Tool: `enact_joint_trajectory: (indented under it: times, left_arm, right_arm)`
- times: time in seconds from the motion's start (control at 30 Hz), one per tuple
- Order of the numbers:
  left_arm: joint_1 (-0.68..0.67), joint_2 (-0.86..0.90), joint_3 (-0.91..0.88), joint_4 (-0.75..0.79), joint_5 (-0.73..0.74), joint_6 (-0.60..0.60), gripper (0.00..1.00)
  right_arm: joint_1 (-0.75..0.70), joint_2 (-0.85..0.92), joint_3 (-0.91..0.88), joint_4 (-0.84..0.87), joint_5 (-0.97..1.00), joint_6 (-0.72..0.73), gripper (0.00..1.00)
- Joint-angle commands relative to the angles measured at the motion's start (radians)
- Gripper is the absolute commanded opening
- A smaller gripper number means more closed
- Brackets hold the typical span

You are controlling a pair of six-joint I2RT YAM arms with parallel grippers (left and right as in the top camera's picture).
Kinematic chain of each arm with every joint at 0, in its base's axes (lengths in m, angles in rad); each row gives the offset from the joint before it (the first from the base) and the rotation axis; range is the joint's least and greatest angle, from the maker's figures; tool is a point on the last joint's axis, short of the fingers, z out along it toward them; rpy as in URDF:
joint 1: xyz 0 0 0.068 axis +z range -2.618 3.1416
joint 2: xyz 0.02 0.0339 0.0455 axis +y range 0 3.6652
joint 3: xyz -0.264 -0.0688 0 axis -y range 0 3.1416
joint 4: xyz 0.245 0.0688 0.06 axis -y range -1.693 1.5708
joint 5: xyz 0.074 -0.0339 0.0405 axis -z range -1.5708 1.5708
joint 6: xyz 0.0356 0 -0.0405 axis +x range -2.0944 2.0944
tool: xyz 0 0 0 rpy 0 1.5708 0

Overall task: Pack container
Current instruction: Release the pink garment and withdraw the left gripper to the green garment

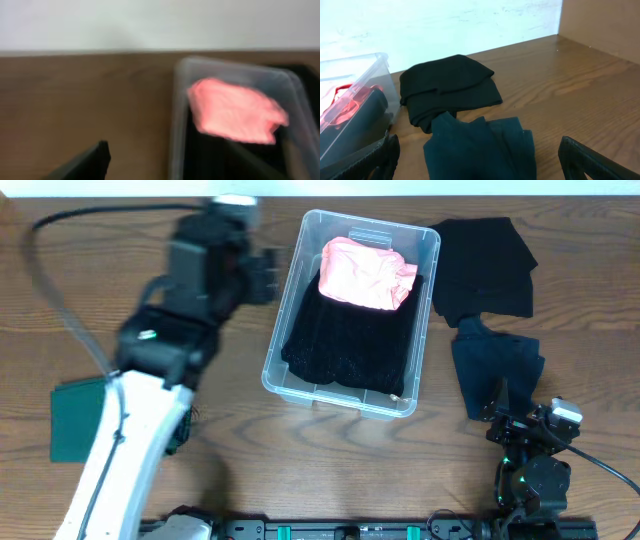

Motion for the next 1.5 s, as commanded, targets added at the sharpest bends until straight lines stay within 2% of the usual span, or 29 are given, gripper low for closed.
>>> enact_joint_trajectory:
  times: [0.0,0.17,0.27,0.37,0.57,0.77,0.87,1.07,1.27,1.47]
  left_arm:
    - [0.149,-0.027,0.003,-0.111,-0.071,-0.201,0.72]
    - [0.381,-0.029,-0.001,-0.340,-0.070,-0.397,0.73]
    - [0.500,-0.029,-0.005,-0.441,-0.070,-0.467,0.74]
    - [0.599,-0.029,-0.010,-0.492,-0.070,-0.488,0.74]
    - [0.788,-0.029,-0.043,-0.525,-0.046,-0.488,0.85]
    - [0.988,-0.029,-0.122,-0.515,0.042,-0.489,0.87]
    - [1.059,-0.029,-0.195,-0.481,0.119,-0.458,0.87]
    - [1.180,-0.029,-0.422,-0.309,0.359,-0.259,0.87]
    - [1.298,-0.029,-0.565,-0.254,0.373,-0.201,0.87]
    - [1.324,-0.028,-0.651,-0.203,0.367,-0.181,0.87]
  right_arm:
    - [-0.005,-0.004,-0.003,-0.001,0.000,0.010,0.99]
    - [-0.005,-0.004,-0.003,-0.001,0.000,0.010,0.99]
    - [-0.005,-0.004,-0.003,-0.001,0.000,0.010,0.99]
    - [-0.005,-0.004,-0.003,-0.001,0.000,0.010,0.99]
    - [-0.005,-0.004,-0.003,-0.001,0.000,0.010,0.99]
    - [-0.005,-0.004,-0.003,-0.001,0.000,0.010,0.99]
    - [-0.005,-0.004,-0.003,-0.001,0.000,0.010,0.99]
    - [-0.005,-0.004,-0.003,-0.001,0.000,0.010,0.99]
    - [-0.005,-0.004,-0.003,-0.001,0.000,0.010,0.99]
    - [-0.005,-0.004,-0.003,-0.001,0.000,0.010,0.99]
